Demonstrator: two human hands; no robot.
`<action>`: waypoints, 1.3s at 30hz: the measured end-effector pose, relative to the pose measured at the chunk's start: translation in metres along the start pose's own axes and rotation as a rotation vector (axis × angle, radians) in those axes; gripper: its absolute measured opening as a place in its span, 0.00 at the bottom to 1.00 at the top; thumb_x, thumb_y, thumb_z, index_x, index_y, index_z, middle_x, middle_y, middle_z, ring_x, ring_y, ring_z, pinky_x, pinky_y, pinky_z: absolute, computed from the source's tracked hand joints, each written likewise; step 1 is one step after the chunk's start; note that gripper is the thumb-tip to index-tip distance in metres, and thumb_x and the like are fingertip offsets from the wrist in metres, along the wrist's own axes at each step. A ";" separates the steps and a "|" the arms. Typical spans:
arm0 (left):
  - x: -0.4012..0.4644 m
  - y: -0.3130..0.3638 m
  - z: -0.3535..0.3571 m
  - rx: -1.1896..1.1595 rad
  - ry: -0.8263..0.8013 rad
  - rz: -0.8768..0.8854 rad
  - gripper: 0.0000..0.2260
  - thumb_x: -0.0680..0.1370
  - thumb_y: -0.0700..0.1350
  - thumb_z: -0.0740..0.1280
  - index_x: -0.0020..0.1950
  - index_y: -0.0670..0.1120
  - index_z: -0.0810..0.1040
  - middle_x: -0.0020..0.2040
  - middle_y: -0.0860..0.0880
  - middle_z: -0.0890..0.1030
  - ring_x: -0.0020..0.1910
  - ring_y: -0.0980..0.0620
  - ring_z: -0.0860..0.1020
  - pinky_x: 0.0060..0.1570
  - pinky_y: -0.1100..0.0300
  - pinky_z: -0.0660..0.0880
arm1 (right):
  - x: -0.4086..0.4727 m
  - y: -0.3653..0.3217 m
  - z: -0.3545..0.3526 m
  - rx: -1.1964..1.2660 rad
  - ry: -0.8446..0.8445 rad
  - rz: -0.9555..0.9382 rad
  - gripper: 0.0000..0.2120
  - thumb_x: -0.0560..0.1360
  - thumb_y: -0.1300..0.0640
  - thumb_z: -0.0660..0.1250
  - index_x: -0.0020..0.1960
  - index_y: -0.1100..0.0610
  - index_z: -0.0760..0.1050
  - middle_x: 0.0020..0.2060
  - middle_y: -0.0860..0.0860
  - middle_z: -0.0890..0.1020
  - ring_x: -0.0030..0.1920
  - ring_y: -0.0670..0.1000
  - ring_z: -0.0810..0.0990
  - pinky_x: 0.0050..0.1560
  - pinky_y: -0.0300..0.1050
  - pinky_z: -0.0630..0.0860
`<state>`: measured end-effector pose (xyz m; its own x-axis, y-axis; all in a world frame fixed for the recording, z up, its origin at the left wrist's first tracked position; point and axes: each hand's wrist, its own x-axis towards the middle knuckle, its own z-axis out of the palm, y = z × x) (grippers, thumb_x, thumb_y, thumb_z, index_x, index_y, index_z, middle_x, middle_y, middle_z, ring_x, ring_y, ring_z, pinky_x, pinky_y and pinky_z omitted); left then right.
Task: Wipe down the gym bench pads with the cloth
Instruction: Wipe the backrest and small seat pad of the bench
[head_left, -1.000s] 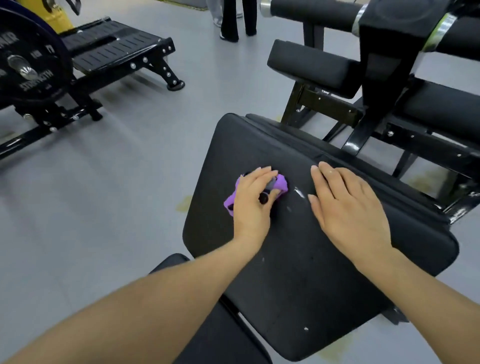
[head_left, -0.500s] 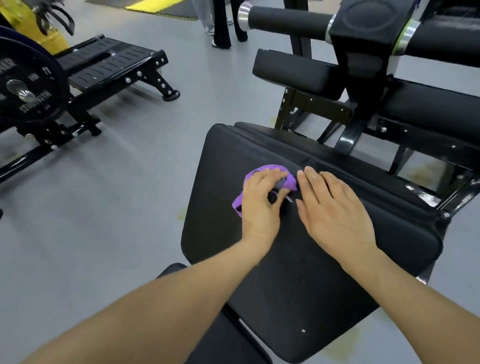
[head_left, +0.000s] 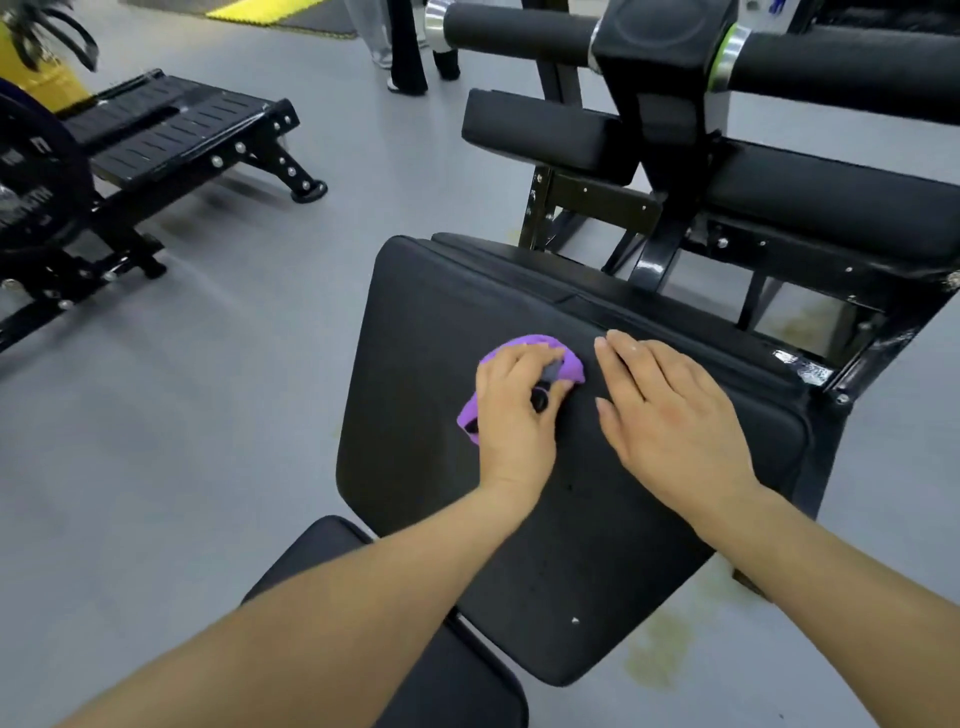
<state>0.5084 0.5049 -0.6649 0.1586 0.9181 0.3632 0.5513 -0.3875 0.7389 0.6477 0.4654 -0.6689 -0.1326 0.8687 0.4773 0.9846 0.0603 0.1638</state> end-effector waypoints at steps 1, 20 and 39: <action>0.009 -0.002 -0.003 0.018 -0.007 0.019 0.10 0.74 0.37 0.69 0.54 0.45 0.79 0.49 0.58 0.72 0.51 0.56 0.68 0.51 0.78 0.62 | 0.000 -0.002 0.001 -0.010 0.004 0.004 0.23 0.78 0.54 0.55 0.69 0.65 0.69 0.63 0.59 0.76 0.59 0.58 0.76 0.62 0.51 0.72; 0.096 -0.017 -0.005 0.262 0.122 -0.001 0.12 0.77 0.49 0.65 0.58 0.47 0.75 0.59 0.48 0.75 0.56 0.49 0.72 0.56 0.56 0.69 | -0.001 -0.008 0.009 -0.080 0.045 0.010 0.23 0.79 0.54 0.54 0.69 0.66 0.67 0.62 0.60 0.75 0.58 0.58 0.76 0.61 0.50 0.72; 0.045 -0.007 0.022 0.177 0.201 0.018 0.10 0.76 0.52 0.64 0.48 0.46 0.77 0.48 0.48 0.75 0.46 0.53 0.66 0.46 0.59 0.66 | -0.001 -0.008 0.011 -0.105 0.056 0.000 0.23 0.78 0.54 0.55 0.69 0.66 0.68 0.63 0.59 0.76 0.59 0.57 0.77 0.62 0.49 0.71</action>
<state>0.5302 0.5507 -0.6662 0.0133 0.8694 0.4940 0.6873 -0.3667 0.6270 0.6409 0.4695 -0.6804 -0.1414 0.8394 0.5247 0.9677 0.0054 0.2521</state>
